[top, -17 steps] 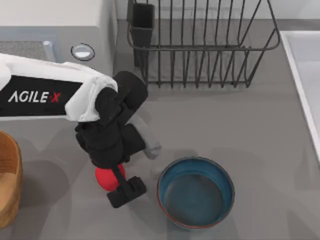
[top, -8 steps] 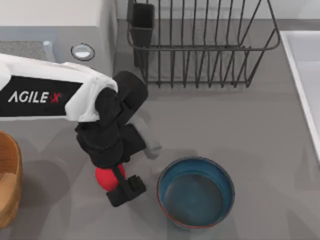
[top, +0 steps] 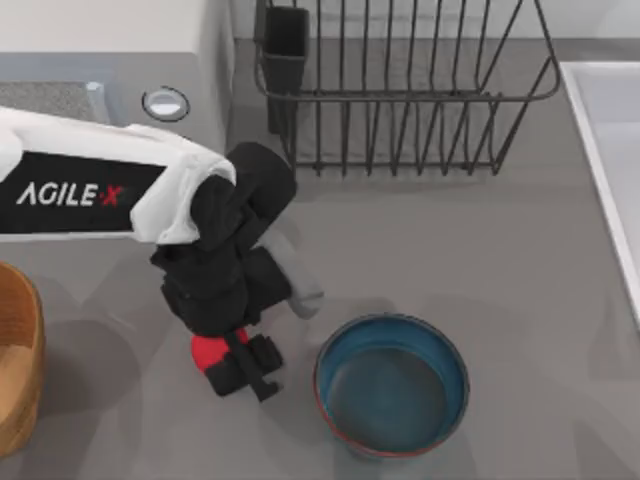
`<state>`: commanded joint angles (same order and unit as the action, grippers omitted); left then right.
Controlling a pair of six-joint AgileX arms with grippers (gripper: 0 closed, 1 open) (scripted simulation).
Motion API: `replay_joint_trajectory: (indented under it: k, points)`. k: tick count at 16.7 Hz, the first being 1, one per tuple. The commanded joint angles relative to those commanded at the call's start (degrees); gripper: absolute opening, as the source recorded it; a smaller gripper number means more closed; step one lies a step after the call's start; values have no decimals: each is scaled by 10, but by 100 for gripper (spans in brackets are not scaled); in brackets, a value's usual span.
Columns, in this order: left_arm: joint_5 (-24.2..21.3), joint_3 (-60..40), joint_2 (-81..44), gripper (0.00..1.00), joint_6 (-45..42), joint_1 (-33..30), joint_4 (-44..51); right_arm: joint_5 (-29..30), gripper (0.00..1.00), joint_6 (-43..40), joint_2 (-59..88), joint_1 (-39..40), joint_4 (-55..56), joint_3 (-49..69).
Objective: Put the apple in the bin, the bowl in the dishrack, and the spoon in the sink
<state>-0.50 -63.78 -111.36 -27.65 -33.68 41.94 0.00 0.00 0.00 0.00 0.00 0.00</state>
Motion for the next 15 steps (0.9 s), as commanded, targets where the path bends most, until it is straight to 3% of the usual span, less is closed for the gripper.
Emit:
replay_joint_trajectory:
  k: [9, 15]
  points:
    - [-3, -12, 14, 0, 1, -1, 16, 0, 100, 0, 0, 0, 0, 0]
    - [-2, -100, 60, 0, 3, -2, 162, 0, 100, 0, 0, 0, 0, 0]
